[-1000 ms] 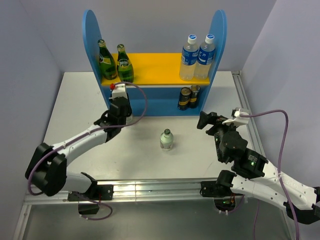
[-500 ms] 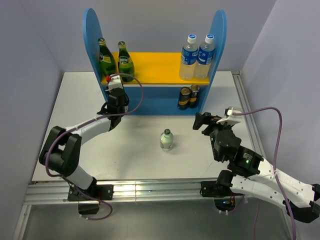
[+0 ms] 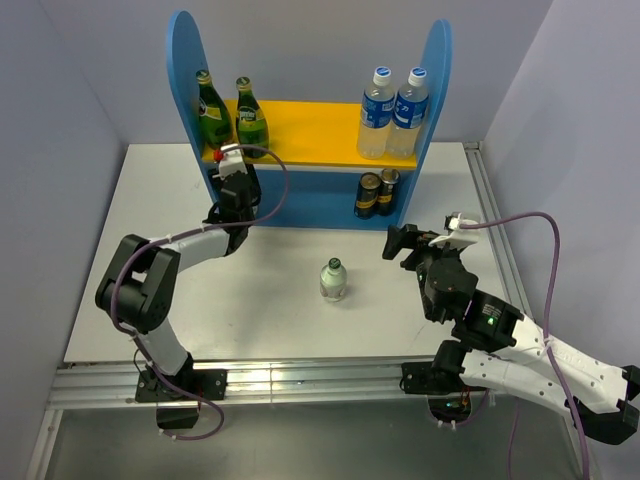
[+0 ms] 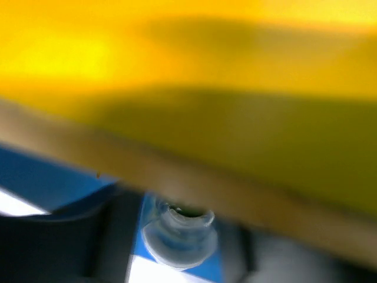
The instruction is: Place and organize the beverage onto the shelf
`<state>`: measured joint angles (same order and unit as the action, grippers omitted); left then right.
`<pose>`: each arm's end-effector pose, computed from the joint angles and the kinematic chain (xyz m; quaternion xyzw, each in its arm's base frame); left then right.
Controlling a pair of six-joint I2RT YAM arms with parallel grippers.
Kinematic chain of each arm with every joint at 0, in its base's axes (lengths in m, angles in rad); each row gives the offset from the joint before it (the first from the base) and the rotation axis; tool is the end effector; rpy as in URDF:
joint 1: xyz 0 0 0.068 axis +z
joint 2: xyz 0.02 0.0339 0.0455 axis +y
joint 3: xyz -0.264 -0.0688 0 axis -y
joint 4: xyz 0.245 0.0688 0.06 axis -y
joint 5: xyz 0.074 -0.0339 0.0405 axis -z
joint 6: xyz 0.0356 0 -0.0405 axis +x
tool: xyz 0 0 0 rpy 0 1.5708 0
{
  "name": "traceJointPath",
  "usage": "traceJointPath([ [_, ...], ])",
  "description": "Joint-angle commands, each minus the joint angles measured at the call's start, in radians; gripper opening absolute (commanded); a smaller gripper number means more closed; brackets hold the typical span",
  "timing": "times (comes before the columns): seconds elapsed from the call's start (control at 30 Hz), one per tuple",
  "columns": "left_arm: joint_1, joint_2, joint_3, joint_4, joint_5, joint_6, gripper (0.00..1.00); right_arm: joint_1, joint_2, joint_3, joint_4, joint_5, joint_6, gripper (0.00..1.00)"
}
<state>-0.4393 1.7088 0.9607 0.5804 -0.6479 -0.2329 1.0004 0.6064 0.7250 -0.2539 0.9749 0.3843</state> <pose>0.3509 -0.1412 0.2352 -0.1298 0.7414 0.0278 0.6578 0.0963 0.0955 0.3398 0.0917 0.7276 0.0994 0.6725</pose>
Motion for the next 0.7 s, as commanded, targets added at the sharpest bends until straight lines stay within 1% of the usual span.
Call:
traceJointPath([
  [0.0,0.011,0.0,0.061,0.119,-0.007,-0.011,0.66,-0.008,0.004,-0.009,0.033,0.005,0.001,0.95],
  [0.03,0.011,-0.003,0.059,0.115,0.002,-0.013,0.81,-0.008,0.004,-0.007,0.033,0.004,0.002,0.95],
  [0.07,0.011,-0.014,0.056,0.114,0.002,-0.013,0.89,-0.009,0.004,-0.007,0.03,0.005,0.002,0.96],
  [0.13,0.011,-0.037,0.049,0.096,0.01,-0.016,0.94,-0.008,0.004,-0.004,0.028,0.004,0.002,0.95],
  [0.23,0.01,-0.07,0.036,0.058,0.024,-0.02,0.97,-0.009,0.0,-0.006,0.025,0.004,0.005,0.95],
  [0.33,0.002,-0.139,0.012,0.017,0.04,-0.025,0.99,-0.008,-0.01,-0.007,0.024,0.005,0.007,0.95],
  [0.53,-0.018,-0.238,-0.036,-0.105,0.08,-0.048,0.99,-0.008,-0.025,-0.002,0.013,0.007,0.013,0.95],
  [0.67,-0.033,-0.342,-0.086,-0.198,0.116,-0.062,0.99,-0.008,-0.039,-0.004,0.004,0.01,0.018,0.96],
])
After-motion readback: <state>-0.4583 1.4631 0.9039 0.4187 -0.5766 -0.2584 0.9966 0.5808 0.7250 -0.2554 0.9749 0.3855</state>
